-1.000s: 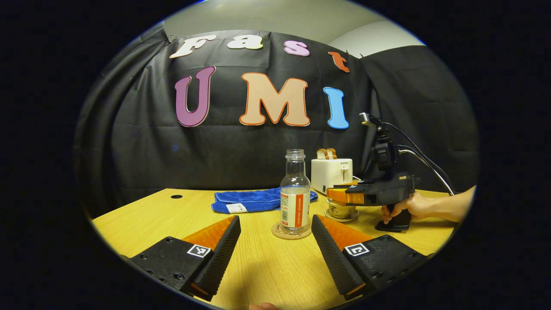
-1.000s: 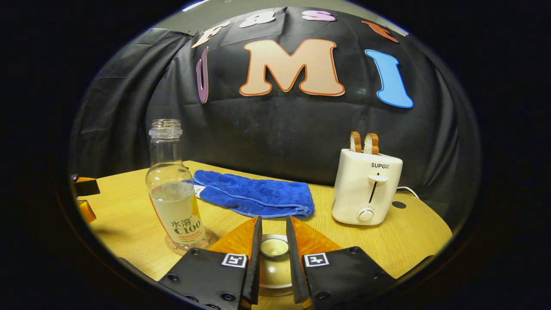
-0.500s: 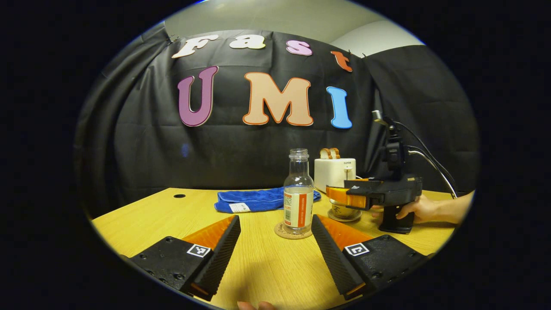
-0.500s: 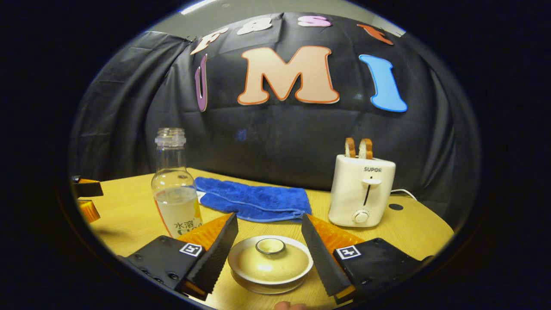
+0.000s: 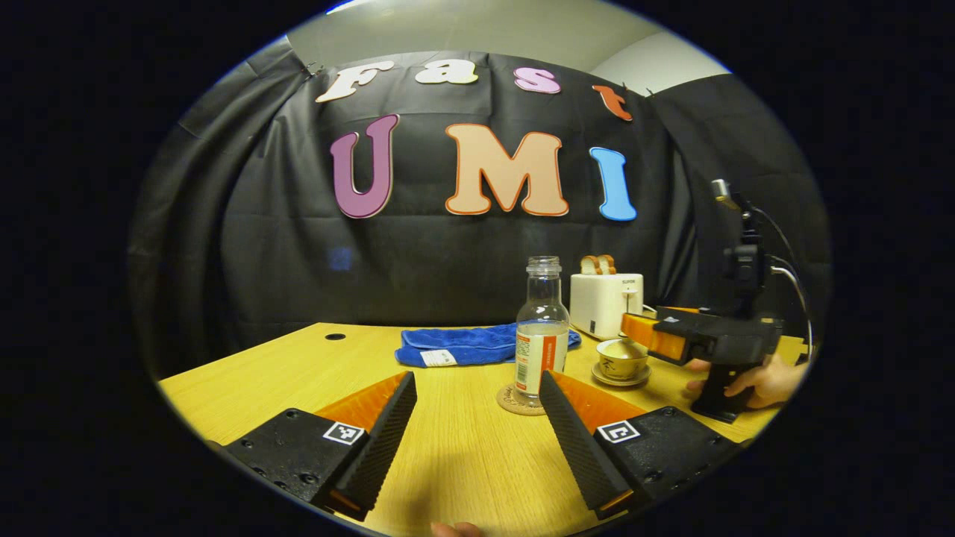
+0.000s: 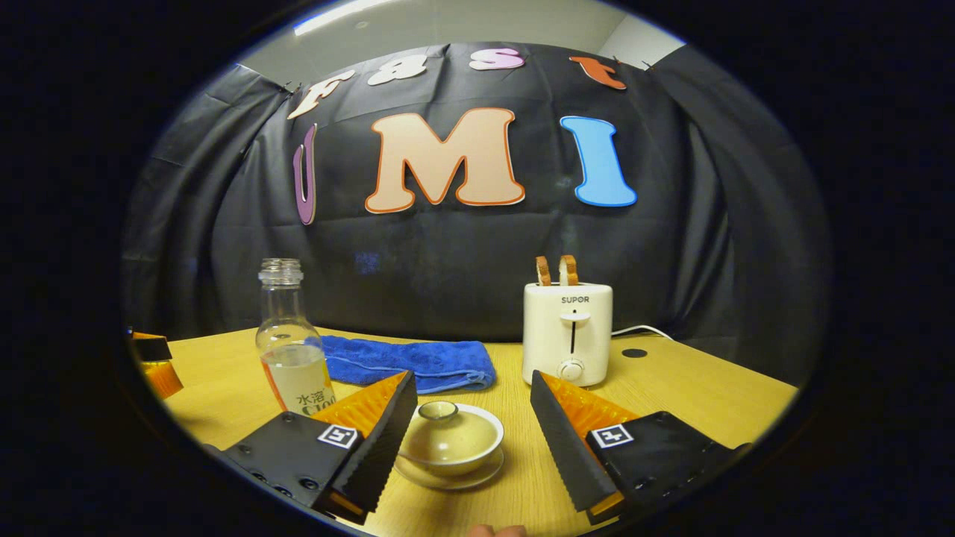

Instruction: Open the teacup lid with one hand, grasp the water bottle and pour water into the teacup with the other hand; after pouring, place the water bottle on the coaster and then close the teacup lid.

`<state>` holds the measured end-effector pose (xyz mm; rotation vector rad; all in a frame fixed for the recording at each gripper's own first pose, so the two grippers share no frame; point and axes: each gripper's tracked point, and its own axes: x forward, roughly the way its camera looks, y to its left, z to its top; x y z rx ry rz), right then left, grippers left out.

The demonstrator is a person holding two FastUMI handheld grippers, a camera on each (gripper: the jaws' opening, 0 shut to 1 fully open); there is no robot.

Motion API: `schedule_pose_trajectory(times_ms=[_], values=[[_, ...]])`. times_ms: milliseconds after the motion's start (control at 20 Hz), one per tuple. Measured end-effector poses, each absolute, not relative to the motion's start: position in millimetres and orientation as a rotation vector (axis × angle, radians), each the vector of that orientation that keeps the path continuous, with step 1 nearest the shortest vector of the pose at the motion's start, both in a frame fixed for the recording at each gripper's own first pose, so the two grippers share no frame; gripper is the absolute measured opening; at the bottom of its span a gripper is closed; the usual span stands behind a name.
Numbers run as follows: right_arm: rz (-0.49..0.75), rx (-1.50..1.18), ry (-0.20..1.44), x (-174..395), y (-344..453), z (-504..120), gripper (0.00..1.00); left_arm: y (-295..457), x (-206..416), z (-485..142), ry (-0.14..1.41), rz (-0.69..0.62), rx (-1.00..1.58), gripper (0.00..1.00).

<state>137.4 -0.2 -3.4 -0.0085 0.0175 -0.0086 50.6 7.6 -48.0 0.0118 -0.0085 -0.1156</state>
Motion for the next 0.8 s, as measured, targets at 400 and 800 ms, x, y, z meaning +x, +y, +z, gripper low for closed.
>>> schedule_pose_trajectory(times_ms=[400, 800], values=[[-0.074, -0.007, 0.008, 55.4, 5.0, 0.9, 0.96, -34.7, 27.9, -47.7, -0.012, -0.084, 0.016, 0.98], [-0.074, -0.008, 0.004, -9.1, 10.8, 3.0, 0.97, -44.3, 1.9, -48.0, -0.008, -0.042, 0.015, 0.97]])
